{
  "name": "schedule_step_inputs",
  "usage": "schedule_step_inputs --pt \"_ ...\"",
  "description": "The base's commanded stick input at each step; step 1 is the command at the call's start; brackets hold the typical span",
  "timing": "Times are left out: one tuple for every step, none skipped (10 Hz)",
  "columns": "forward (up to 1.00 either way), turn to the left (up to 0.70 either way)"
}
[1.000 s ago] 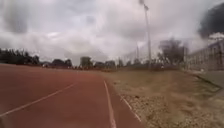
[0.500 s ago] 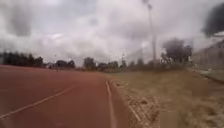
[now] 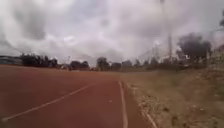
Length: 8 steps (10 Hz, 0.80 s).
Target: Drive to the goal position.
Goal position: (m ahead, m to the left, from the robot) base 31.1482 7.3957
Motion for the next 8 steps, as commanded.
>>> schedule_step_inputs --pt "0.70 0.00" --pt "0.70 0.00" --pt "0.70 0.00" --pt "0.70 0.00" --pt "0.70 0.00" --pt "0.70 0.00" --pt "0.70 0.00" --pt "0.70 0.00"
